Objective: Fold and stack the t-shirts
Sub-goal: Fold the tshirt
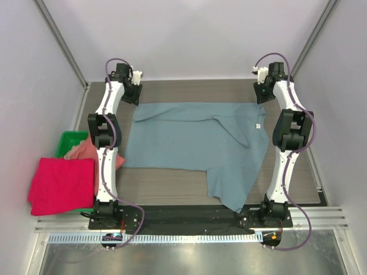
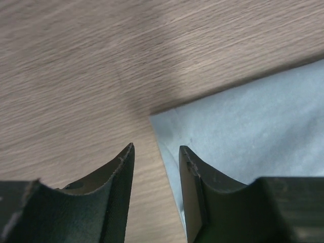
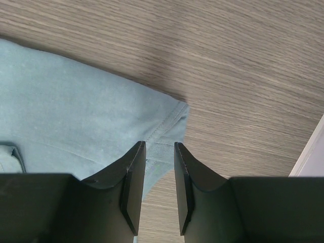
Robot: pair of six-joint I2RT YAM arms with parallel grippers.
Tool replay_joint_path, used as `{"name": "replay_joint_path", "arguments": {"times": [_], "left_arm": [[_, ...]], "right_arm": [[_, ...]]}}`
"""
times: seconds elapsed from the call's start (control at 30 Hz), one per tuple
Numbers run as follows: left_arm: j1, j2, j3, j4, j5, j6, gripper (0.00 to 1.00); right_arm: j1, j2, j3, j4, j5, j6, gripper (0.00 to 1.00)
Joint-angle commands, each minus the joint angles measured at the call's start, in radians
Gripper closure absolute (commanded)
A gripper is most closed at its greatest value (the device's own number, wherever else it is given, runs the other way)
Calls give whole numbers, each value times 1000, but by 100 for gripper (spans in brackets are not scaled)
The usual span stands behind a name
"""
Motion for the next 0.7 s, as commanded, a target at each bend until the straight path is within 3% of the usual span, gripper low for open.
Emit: {"name": "replay_joint_path", "arguments": {"times": [0.0,0.2,0.67], "left_arm": [[5,47,47,4,28,-14,60],[8,110,100,27,28,-20,63],[11,126,116,63,31,-49,60]], "right_arm": [[-1,-43,30,4,-10,2,65],[-4,-32,39,4,-8,-3,65],[-27,77,130,33,-23,13,65]]}}
